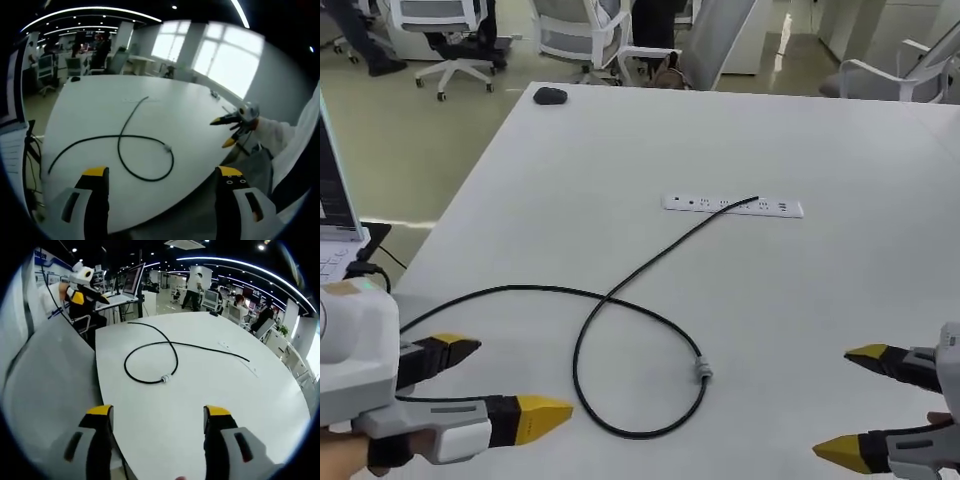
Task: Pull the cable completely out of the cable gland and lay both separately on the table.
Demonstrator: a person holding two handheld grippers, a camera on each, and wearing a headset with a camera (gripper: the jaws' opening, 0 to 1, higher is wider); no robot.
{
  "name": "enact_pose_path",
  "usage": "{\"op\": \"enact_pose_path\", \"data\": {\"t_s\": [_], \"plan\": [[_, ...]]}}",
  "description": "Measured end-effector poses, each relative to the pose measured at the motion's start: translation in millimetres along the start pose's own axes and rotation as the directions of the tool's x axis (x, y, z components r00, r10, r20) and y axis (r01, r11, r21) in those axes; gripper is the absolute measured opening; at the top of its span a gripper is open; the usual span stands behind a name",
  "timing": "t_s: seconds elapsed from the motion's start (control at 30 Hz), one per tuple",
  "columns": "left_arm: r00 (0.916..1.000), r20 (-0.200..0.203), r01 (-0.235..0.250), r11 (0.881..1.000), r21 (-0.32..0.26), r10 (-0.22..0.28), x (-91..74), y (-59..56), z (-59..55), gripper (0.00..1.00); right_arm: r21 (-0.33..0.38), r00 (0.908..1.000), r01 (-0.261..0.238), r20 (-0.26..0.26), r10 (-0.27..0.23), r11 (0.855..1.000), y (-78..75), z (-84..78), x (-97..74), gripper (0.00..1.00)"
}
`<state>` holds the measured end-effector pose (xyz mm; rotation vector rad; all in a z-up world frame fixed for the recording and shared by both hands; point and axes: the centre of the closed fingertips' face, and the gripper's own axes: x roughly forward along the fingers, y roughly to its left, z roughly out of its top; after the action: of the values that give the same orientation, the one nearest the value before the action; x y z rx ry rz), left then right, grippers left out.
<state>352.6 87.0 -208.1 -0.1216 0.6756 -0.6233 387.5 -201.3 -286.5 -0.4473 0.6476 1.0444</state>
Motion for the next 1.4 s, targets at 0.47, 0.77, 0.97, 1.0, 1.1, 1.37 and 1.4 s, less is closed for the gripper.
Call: {"op": "enact_pose_path", "data": {"t_s": [0.47, 0.77, 0.97, 1.0, 1.1, 1.37, 1.4], "plan": [[0.9998, 0.008, -0.019, 0.999, -0.045, 0.019, -2.8, 0.5, -10.2, 0.86, -0.100, 0.9881, -0.129, -0.096, 0.120, 0.987, -13.0, -11.7, 38.3, 0.71], [0.9994, 0.009, -0.032, 0.997, -0.077, 0.033, -4.3, 0.6, -17.9, 0.86, -0.182, 0.9756, -0.180, -0.159, 0.151, 0.967, -28.3, -15.7, 57.9, 0.63], [0.9994, 0.006, -0.035, 0.995, -0.091, 0.035, -2.9, 0.6, -21.0, 0.85, -0.299, 0.9627, -0.216, -0.224, 0.151, 0.930, -35.1, -17.3, 71.1, 0.56], [0.9992, 0.007, -0.038, 0.995, -0.092, 0.039, -2.1, 1.1, -21.3, 0.85, -0.313, 0.9607, -0.221, -0.233, 0.151, 0.924, -34.8, -17.0, 72.3, 0.56], [0.9980, 0.024, -0.055, 0.993, -0.106, 0.058, -0.4, 4.2, -19.8, 0.80, -0.370, 0.9510, -0.247, -0.270, 0.150, 0.896, -37.1, -20.6, 80.7, 0.54], [0.9988, 0.013, -0.044, 0.991, -0.125, 0.046, 9.3, 2.3, -24.4, 0.78, -0.513, 0.9304, -0.310, -0.337, 0.145, 0.800, -41.2, -19.2, 93.8, 0.45], [0.9990, 0.012, -0.042, 0.991, -0.126, 0.044, 10.2, 1.8, -24.8, 0.78, -0.515, 0.9314, -0.309, -0.334, 0.146, 0.799, -41.6, -16.5, 94.9, 0.43]]}}
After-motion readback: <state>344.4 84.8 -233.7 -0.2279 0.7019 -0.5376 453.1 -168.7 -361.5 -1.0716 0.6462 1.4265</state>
